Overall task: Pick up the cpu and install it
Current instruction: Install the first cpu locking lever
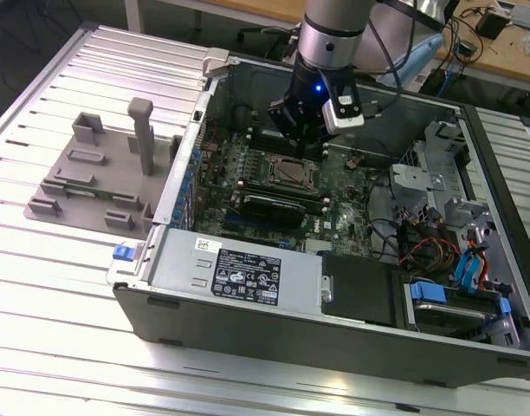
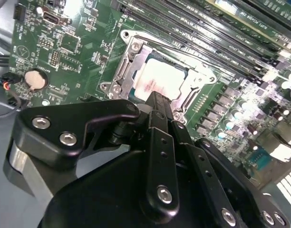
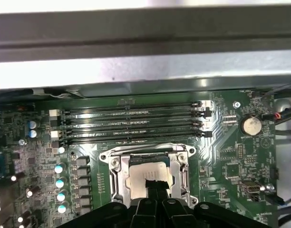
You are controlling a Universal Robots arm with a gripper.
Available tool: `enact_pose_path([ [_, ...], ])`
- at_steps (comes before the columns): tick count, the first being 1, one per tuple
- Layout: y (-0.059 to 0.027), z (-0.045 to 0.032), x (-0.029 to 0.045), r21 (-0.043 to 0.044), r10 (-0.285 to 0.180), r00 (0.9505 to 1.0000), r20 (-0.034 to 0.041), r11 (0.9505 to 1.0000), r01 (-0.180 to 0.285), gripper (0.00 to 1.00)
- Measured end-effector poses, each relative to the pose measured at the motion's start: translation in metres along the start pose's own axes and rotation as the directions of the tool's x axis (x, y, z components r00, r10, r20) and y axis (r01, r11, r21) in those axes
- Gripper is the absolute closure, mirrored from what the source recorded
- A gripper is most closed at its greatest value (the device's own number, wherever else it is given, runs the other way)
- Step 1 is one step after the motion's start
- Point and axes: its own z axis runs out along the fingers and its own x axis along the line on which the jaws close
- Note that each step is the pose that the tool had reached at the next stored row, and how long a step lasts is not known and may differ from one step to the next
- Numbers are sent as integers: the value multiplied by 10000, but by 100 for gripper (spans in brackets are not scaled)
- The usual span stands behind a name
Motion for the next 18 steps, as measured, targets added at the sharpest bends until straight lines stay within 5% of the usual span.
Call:
enact_pose_path([
  [9,-116,-19,-10,1,0,10000,0,10000,0,89],
  [18,-120,-95,-14,1,0,10000,0,10000,0,89],
])
